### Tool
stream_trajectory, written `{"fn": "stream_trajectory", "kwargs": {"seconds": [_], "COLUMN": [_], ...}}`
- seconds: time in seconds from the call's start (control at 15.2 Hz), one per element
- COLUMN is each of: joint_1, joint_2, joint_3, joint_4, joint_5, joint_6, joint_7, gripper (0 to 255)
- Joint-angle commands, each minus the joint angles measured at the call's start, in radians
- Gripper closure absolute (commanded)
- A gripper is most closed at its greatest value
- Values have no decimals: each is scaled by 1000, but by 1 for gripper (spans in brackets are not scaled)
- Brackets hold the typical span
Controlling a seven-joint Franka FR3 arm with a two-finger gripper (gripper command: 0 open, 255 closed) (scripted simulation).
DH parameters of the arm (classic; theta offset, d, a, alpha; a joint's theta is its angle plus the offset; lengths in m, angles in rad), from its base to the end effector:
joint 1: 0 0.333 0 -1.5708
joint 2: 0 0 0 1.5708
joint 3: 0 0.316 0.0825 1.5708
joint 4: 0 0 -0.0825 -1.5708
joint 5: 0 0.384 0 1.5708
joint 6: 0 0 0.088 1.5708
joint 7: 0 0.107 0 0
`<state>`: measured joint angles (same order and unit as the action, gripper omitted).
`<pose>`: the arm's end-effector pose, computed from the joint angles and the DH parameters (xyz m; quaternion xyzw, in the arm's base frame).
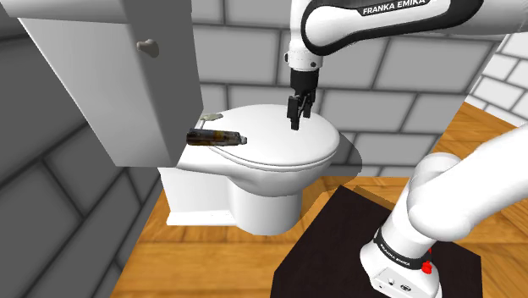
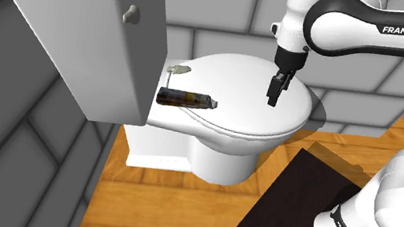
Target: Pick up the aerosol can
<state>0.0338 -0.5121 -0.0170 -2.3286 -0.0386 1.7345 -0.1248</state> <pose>0.3886 0.0023 0.5217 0.9962 0.0758 -0.0417 0.0125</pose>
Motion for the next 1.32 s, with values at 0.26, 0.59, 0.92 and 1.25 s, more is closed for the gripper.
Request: {"fn": "stream_trajectory", "kwargs": {"seconds": [0.26, 0.59, 0.92, 1.25], "joint_1": [41, 71, 98, 125], "joint_2": [195, 355, 513, 662], "joint_3": [22, 46, 73, 99], "joint_4": [119, 243, 390, 551], "joint_5": [17, 25, 25, 16], "joint_6": [113, 180, 221, 238], "joint_7": [-44, -78, -108, -133], "gripper": [0, 0, 0, 0]}}
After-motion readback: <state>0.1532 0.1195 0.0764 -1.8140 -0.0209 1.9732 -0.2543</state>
